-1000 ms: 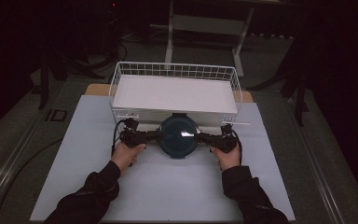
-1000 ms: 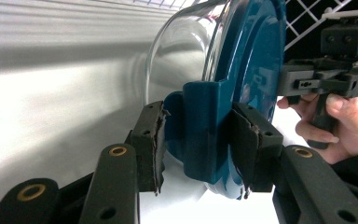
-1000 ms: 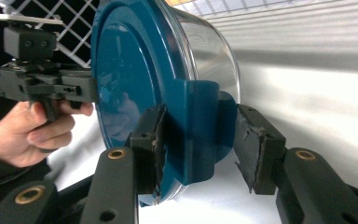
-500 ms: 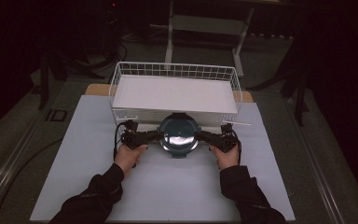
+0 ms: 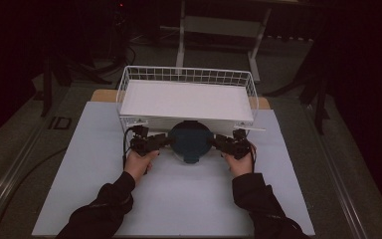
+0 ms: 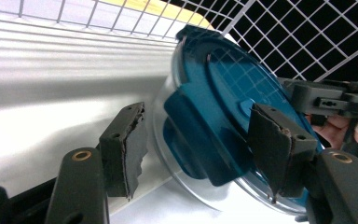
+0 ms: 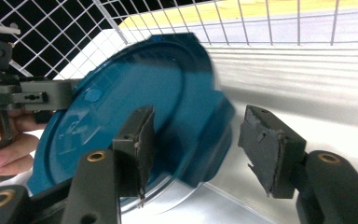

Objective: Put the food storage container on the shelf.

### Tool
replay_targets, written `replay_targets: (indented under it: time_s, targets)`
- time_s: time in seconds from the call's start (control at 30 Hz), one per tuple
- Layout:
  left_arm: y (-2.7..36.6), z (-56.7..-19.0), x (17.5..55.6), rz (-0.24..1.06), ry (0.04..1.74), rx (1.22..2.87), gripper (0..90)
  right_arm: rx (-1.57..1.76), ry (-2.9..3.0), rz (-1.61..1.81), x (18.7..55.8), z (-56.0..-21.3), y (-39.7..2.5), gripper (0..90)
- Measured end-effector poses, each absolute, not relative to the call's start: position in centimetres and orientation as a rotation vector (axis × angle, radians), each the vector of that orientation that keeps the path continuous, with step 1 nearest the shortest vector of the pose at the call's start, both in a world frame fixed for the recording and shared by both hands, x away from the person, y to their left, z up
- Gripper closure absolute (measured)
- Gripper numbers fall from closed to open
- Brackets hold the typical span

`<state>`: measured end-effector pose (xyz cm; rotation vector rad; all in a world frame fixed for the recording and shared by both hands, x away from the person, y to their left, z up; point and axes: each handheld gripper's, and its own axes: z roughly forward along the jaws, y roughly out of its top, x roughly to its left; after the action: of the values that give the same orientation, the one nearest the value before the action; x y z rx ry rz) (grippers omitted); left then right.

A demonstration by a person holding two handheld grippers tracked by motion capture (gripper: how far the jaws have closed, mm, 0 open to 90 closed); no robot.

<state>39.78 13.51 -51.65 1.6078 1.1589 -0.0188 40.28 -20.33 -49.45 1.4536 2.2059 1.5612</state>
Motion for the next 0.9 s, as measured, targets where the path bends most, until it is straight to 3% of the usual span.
replay_targets:
  time_s: [0.07, 0.13, 0.3, 0.4, 0.6, 0.63, 0.73, 0.77, 0.87, 0.9]
  targets:
    - [13.4, -51.5, 39.5, -0.026, 1.136, 1.621, 28.2, 1.419, 2.189, 1.553, 39.9, -49.1, -20.2, 40.0]
    - [13.7, -51.3, 39.2, -0.024, 1.135, 1.625, 28.1, 1.43, 2.186, 1.549, 39.4, -48.6, -20.2, 38.4]
    - [14.8, -50.4, 37.6, -0.016, 1.074, 1.628, 7.4, 1.366, 2.163, 1.621, 37.5, -47.3, -20.5, 37.9]
    - [14.8, -49.9, 36.3, -0.043, 1.021, 1.661, 0.0, 1.348, 2.179, 1.611, 36.7, -46.8, -20.3, 38.8]
    - [14.6, -48.8, 33.4, 0.011, 0.899, 1.731, 0.0, 1.26, 2.23, 1.606, 34.1, -45.9, -19.1, 44.0]
    - [14.5, -48.5, 32.4, 0.048, 0.877, 1.746, 0.0, 1.246, 2.26, 1.62, 33.2, -46.0, -18.5, 50.1]
    - [14.5, -48.4, 31.6, 0.068, 0.867, 1.74, 0.0, 1.237, 2.307, 1.616, 32.4, -46.3, -17.8, 53.1]
    - [14.5, -48.4, 31.2, 0.078, 0.862, 1.743, 0.0, 1.231, 2.353, 1.608, 31.8, -46.8, -17.2, 60.0]
    - [14.6, -48.5, 30.2, 0.119, 0.84, 1.755, 0.0, 1.209, 2.397, 1.593, 31.3, -47.3, -16.5, 65.0]
    - [14.5, -48.6, 29.9, 0.131, 0.834, 1.765, 0.0, 1.208, 2.41, 1.582, 31.1, -47.5, -16.2, 70.8]
